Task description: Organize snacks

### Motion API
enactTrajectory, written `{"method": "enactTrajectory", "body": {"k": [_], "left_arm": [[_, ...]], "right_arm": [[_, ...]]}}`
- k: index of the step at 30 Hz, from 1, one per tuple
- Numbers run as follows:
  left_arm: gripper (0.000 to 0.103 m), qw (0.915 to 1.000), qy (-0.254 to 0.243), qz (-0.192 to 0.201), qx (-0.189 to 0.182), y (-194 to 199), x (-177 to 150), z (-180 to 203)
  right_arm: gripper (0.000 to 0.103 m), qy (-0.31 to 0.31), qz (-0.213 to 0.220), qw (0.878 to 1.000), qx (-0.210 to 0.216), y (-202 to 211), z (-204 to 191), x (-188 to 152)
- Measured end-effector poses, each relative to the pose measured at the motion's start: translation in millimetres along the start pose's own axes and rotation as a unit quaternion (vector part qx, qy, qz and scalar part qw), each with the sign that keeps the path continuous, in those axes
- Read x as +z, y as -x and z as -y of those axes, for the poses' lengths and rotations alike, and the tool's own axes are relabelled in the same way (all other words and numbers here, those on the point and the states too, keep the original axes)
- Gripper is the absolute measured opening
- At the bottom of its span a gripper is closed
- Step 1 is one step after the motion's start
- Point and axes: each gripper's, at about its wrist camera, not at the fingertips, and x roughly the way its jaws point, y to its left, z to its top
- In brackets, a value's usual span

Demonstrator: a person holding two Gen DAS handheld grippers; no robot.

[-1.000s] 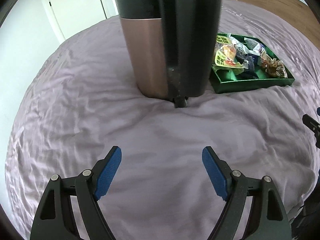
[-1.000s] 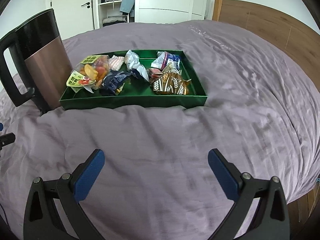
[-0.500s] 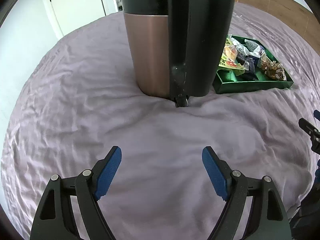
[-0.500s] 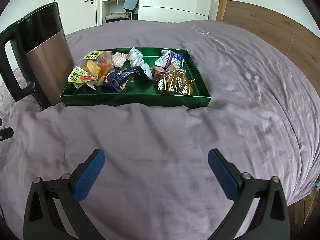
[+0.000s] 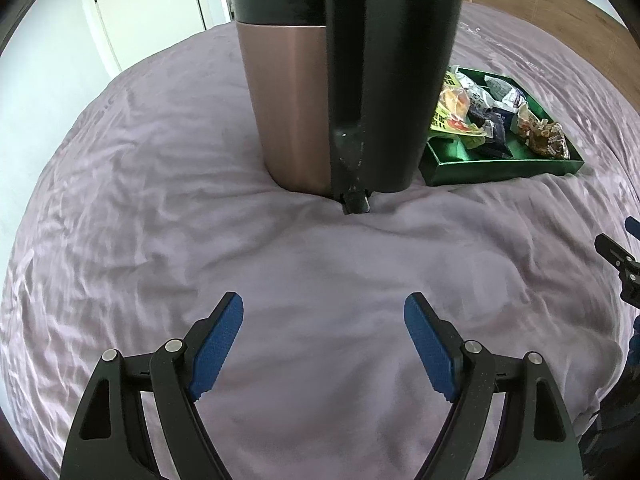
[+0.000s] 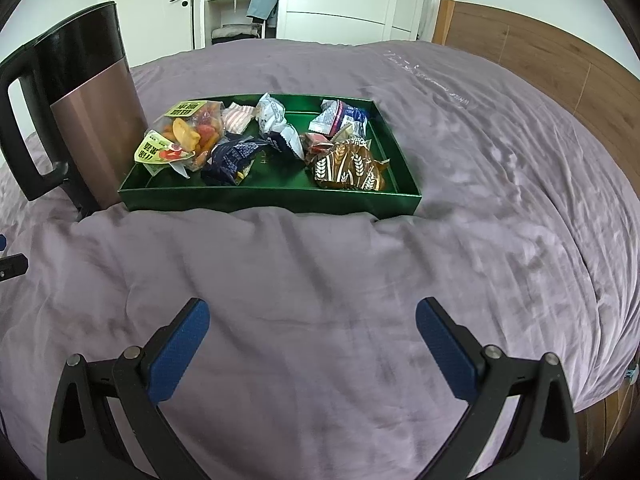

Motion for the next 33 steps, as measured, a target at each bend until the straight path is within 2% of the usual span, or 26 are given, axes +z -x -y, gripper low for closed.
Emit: {"method": "enactTrajectory", "body": {"k": [14, 33], "left_arm": [[0.078, 0.9993, -0.03, 0.001, -0.022, -4, 12, 39], [0.078, 0.9992, -0.032, -0.004, -0.025, -17, 21, 49]], "right_arm": [[0.103, -0.005, 0.005, 1.0, -0.004, 1, 19, 3], [0.103, -0.008, 0.003, 1.0, -0.006, -5, 30, 3]]}}
